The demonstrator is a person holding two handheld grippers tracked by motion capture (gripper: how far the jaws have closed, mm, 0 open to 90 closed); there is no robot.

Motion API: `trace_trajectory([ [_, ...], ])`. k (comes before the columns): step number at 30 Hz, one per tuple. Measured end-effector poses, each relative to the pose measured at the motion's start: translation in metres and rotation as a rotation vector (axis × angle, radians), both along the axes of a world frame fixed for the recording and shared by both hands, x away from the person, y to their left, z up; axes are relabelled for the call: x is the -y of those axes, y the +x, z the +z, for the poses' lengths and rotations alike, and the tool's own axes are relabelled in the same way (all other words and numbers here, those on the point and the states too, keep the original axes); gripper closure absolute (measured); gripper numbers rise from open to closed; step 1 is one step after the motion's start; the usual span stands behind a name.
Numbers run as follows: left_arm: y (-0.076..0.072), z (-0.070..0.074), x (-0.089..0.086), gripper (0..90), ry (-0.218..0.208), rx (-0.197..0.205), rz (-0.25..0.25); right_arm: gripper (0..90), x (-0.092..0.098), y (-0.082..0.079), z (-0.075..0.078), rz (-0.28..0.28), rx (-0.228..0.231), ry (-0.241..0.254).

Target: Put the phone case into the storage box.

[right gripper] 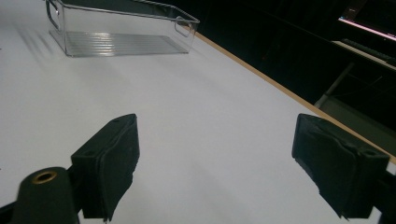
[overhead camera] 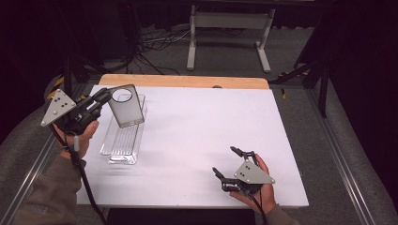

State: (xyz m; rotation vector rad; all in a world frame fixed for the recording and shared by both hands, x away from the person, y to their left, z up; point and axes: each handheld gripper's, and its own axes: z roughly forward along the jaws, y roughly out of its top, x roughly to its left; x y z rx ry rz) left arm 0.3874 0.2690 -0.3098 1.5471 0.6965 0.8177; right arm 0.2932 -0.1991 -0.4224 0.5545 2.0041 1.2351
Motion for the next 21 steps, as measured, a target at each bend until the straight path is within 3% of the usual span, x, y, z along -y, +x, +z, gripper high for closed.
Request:
trace_trajectory([
  [14, 0.025, 0.006, -0.002, 80.6, 0.034, -0.015, 0.027, 15.5, 0.003, 0.002, 0.001, -0.003, -0.009, 0.025],
  [21, 0.036, 0.004, -0.003, 80.6, 0.05, -0.026, 0.039, 15.5, 0.003, 0.002, 0.0, -0.002, -0.01, 0.013],
])
